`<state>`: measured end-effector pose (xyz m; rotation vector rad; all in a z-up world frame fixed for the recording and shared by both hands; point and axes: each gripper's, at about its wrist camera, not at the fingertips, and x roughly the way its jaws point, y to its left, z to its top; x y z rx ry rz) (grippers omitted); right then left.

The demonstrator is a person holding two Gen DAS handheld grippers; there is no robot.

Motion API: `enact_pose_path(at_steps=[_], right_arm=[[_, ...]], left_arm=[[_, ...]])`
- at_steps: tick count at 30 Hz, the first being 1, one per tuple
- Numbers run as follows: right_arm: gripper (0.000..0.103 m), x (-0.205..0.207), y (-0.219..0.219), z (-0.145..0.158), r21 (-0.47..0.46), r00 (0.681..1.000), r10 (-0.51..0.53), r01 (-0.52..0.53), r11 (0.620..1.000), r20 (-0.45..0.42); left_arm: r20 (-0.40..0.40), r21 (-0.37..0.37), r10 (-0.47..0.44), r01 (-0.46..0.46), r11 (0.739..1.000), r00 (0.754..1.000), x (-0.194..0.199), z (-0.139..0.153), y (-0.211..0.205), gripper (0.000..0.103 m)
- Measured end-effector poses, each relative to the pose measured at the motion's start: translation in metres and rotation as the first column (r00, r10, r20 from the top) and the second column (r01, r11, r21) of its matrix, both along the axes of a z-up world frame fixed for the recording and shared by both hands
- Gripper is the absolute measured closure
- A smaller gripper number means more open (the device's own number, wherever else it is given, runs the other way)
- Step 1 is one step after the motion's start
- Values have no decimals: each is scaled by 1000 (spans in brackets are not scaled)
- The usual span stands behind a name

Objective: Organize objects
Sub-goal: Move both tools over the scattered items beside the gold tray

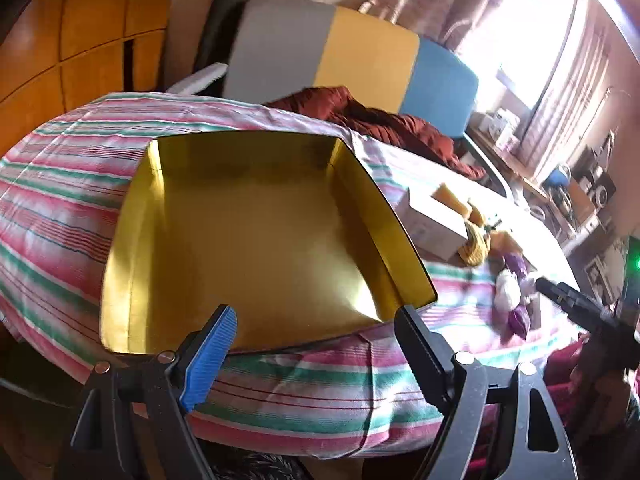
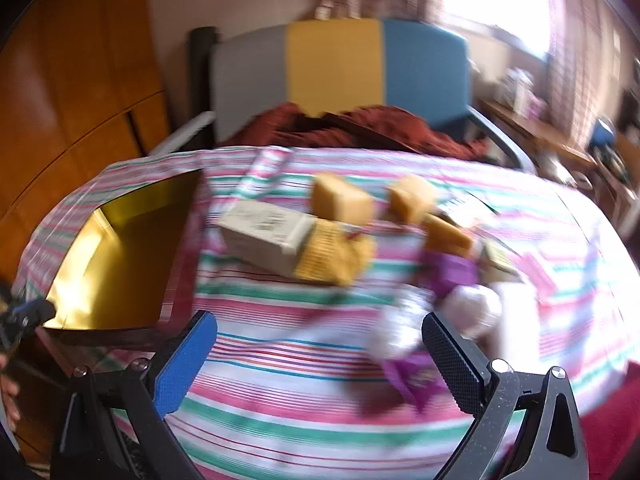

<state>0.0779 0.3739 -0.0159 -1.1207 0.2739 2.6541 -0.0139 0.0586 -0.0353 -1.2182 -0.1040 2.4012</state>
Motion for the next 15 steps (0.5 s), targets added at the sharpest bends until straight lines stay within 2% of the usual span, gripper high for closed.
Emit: enact_pose_path(at_steps=[5,8,12,15], right_arm=[[0,12,41,6,-14,994,-112,112,994,5],[0,14,58,10,-10,989,-147,147,989,-4],[0,11,73,13,-15,988,-154,154,988,-7],[0,7,77,12,-10,993,-122,122,992,-1]], left_arm=[[-7,-22,-70,69,997,998,0,5,20,20],[-36,-58,-147,145,988,988,-1,16,40,20],[-84,-155,-309,294,943,947,-5,31,80,20],[-114,-263,-441,402,877,890,-7,36,113,20]])
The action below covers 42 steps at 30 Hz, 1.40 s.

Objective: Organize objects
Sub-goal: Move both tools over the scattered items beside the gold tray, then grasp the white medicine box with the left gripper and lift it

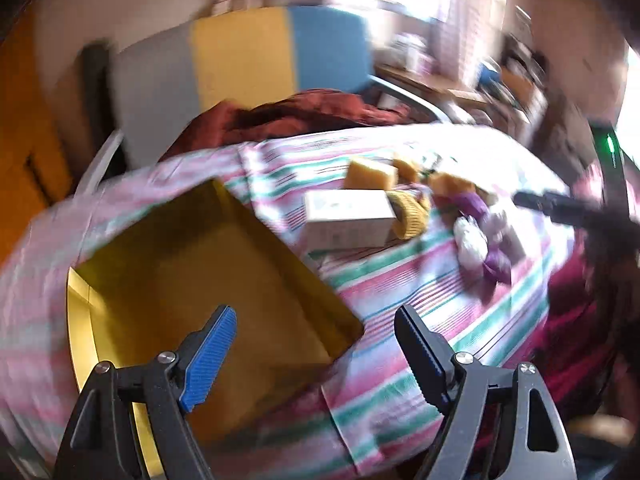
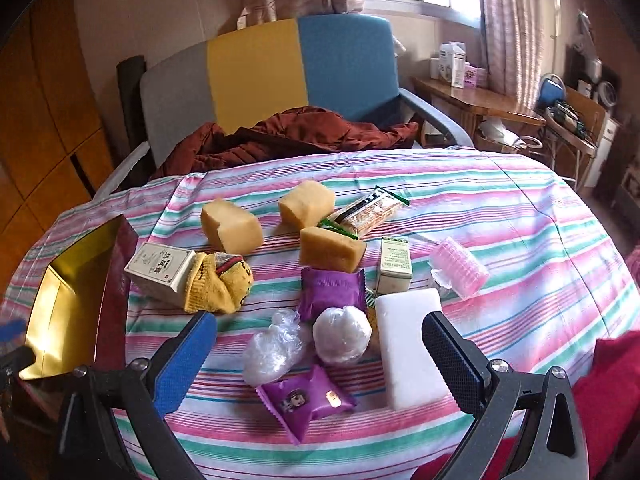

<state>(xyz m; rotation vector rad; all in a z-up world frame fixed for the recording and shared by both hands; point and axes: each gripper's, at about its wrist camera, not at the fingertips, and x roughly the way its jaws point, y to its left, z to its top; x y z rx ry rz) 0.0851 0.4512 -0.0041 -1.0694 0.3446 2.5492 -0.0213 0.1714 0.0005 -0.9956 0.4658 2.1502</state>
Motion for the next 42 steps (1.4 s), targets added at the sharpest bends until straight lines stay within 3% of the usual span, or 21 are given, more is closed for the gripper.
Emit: enact_pose_path(at_steps=[5,10,16,27,33,36,38,42], right_arm=[[0,-3,12,3,-14,999,29,-30,999,-33],[0,-1,38,-1,-78,997,-8,2,997,-72],[0,1,60,-9,-177,993,-69,53,983,-90],[0,-1,71,-16,-217,992,-96,78,973,-77],[0,0,78,-19,-239,990,-127,107,965,-68],[0,0,80,-21,-244,989,-136,116,963,-63],[0,0,81,-21,-246,989,-138,120,962,-59],[0,-1,81,-23,-241,988,-143,127,962,-51]], left_arm=[[-39,-118,-170,164,979,985,-15,-1,49,19],[-28,-195,-266,256,947,964,-40,-10,86,9],[8,-308,-377,361,880,926,-62,-30,124,4],[79,-432,-477,461,775,875,-92,-66,160,4],[114,-448,-513,505,738,851,-99,-78,169,4],[143,-437,-514,520,734,846,-101,-82,173,8],[123,-436,-503,502,747,855,-100,-82,173,11],[147,-359,-478,497,790,866,-98,-74,168,39]])
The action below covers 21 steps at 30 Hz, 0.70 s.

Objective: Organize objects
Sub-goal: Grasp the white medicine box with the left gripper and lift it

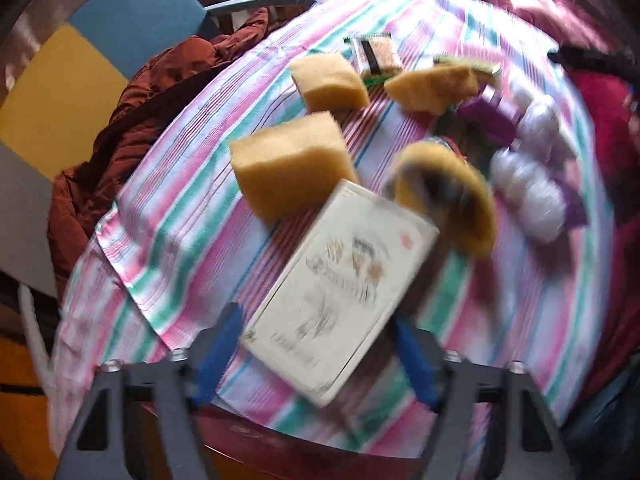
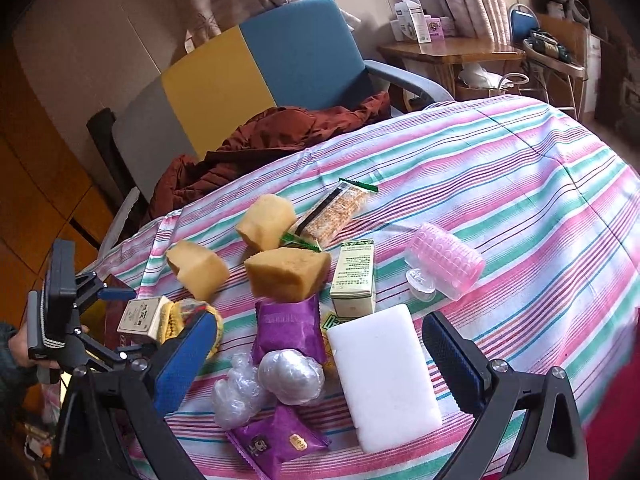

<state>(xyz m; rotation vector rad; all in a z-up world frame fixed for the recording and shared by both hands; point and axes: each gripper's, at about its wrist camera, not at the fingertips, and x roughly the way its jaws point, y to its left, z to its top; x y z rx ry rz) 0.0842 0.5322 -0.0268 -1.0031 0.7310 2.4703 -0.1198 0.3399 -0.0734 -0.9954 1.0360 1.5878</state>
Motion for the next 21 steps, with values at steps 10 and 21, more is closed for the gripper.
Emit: enact_pose_path(at_steps=[10,21], right_arm=[[0,4,7,-1,-9,999,-41,41,999,7],[0,13,28,-9,-92,993,-121,122,988,17]], left_arm=[[88,17,67,-69,997,994,18,-11,5,49],[133,101,226,-240,966,965,21,-4,13,51]])
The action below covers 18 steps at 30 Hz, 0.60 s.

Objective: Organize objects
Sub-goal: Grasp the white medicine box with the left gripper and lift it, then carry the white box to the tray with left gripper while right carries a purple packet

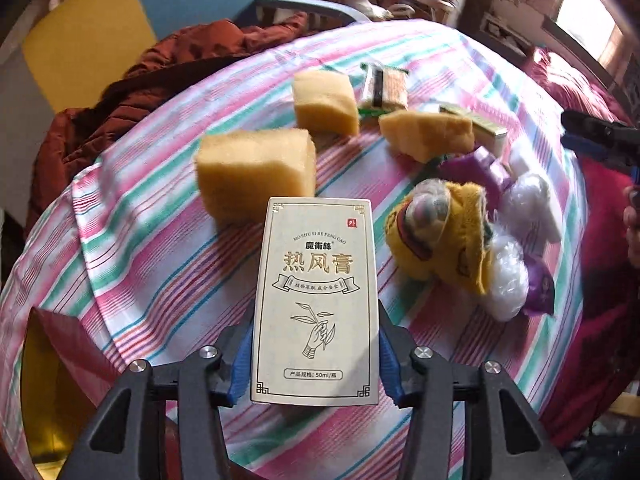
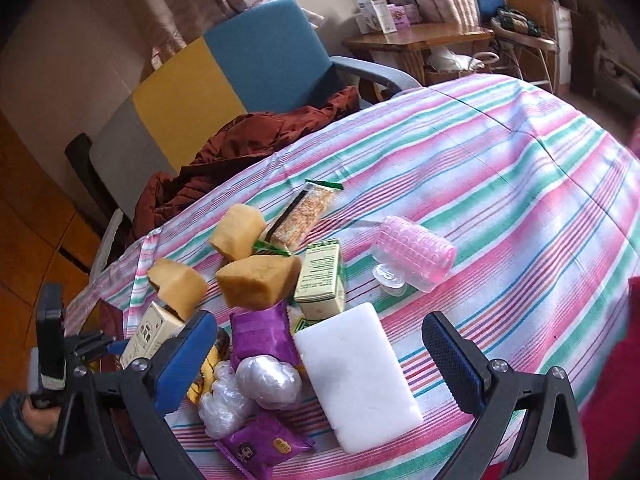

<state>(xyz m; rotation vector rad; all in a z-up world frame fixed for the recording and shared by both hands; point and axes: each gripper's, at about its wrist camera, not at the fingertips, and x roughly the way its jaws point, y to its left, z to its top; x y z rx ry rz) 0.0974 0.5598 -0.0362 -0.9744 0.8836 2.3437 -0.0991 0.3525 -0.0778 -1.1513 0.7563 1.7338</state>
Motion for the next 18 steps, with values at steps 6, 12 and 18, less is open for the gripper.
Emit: enact_pose_path(at_steps=[6,12,18], right_arm=[[0,-6,-2,-7,-20,999,23,-22,1000,46],[0,-4,-3,-9,-4,997,3,-2,1000,77],[7,6,-32,4,14,995,81,-82,997,55]], left_arm=[[8,132,102,-102,986,995,13,29,-28,51],[26,243,169,-171,955,985,31,58,-65,51],[24,304,239,-235,923,971,49,74,-106,51]])
